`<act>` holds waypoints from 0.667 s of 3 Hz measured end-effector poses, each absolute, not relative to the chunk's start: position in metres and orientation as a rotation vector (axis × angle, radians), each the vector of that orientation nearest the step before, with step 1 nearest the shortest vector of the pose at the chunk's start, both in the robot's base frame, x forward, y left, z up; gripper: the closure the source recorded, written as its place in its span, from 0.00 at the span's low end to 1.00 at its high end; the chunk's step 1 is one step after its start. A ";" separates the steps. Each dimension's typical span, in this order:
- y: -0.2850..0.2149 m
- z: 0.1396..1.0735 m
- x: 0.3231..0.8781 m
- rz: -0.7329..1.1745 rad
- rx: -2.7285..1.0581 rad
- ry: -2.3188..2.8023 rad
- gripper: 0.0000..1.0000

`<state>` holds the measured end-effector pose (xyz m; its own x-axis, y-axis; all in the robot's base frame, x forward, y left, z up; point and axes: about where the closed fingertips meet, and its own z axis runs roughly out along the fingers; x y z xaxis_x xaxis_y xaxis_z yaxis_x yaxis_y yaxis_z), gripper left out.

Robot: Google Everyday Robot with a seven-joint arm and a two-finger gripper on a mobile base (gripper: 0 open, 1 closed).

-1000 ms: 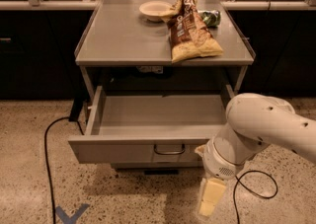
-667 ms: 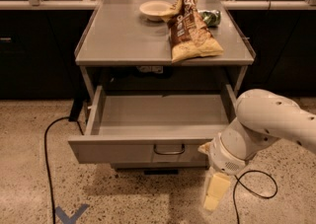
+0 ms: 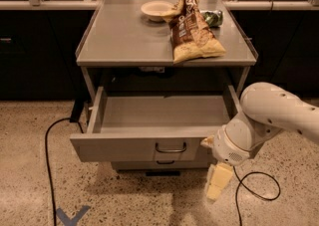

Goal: Close top drawer

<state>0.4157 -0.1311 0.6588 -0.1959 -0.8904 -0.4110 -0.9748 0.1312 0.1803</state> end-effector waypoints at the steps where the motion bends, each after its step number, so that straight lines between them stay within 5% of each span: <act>1: -0.129 0.661 0.422 0.624 -1.856 2.181 0.00; 2: -0.121 0.663 0.444 0.644 -1.881 2.115 0.00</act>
Offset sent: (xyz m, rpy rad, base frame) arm 0.0621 0.0186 0.0122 0.0964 -0.0600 0.0944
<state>0.4437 -0.1211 0.6635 -0.1438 -0.8786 -0.4554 -0.9833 0.0752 0.1655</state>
